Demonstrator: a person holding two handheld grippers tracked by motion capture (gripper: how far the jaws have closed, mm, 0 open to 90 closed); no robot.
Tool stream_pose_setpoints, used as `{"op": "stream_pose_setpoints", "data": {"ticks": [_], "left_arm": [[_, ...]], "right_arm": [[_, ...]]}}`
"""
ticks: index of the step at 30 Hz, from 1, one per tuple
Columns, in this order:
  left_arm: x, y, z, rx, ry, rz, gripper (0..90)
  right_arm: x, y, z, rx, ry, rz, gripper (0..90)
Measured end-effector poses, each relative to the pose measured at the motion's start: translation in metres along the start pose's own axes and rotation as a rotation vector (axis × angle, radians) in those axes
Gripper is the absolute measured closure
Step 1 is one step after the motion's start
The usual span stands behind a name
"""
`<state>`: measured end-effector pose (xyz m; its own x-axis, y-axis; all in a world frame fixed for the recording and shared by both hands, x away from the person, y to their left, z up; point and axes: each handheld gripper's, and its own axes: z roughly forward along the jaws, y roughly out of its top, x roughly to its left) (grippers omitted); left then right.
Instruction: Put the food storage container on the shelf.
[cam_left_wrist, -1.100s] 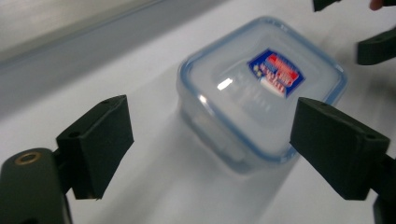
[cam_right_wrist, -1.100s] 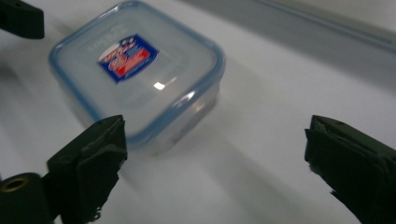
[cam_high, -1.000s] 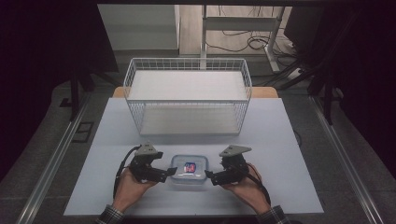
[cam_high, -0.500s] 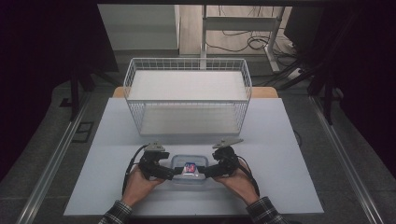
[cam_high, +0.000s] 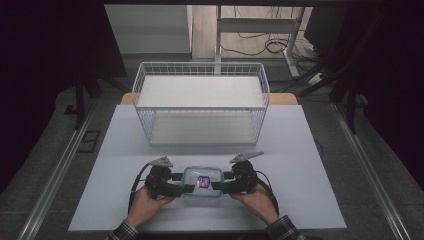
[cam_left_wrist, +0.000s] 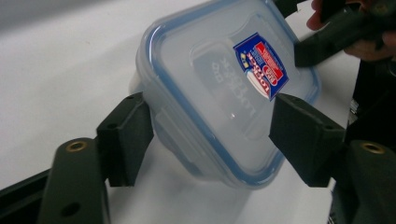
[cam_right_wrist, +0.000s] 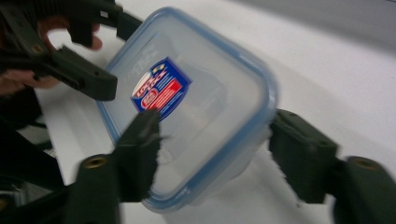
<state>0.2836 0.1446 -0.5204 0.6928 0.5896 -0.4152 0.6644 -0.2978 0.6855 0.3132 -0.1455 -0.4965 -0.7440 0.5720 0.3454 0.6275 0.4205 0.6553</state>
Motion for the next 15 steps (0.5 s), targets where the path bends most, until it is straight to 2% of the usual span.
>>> {"op": "stream_pose_setpoints", "data": {"ticks": [3, 6, 8, 14, 15], "left_arm": [[-0.002, -0.004, -0.003, 0.001, -0.006, -0.002, 34.0], [-0.002, -0.007, -0.005, 0.002, -0.021, -0.003, 36.6], [-0.001, -0.011, -0.012, -0.024, -0.057, -0.023, 47.1], [0.001, -0.015, -0.017, -0.036, -0.077, -0.021, 53.8], [0.001, -0.015, -0.017, -0.037, -0.08, -0.016, 54.3]], "right_arm": [[-0.003, -0.003, -0.005, 0.007, 0.031, 0.04, 47.1], [-0.004, -0.006, -0.005, 0.023, 0.059, 0.049, 45.3], [-0.002, -0.011, -0.003, 0.035, 0.081, 0.063, 39.7], [-0.001, -0.013, -0.007, 0.039, 0.086, 0.05, 48.2], [-0.003, -0.014, -0.009, 0.034, 0.109, 0.061, 51.0]]}}
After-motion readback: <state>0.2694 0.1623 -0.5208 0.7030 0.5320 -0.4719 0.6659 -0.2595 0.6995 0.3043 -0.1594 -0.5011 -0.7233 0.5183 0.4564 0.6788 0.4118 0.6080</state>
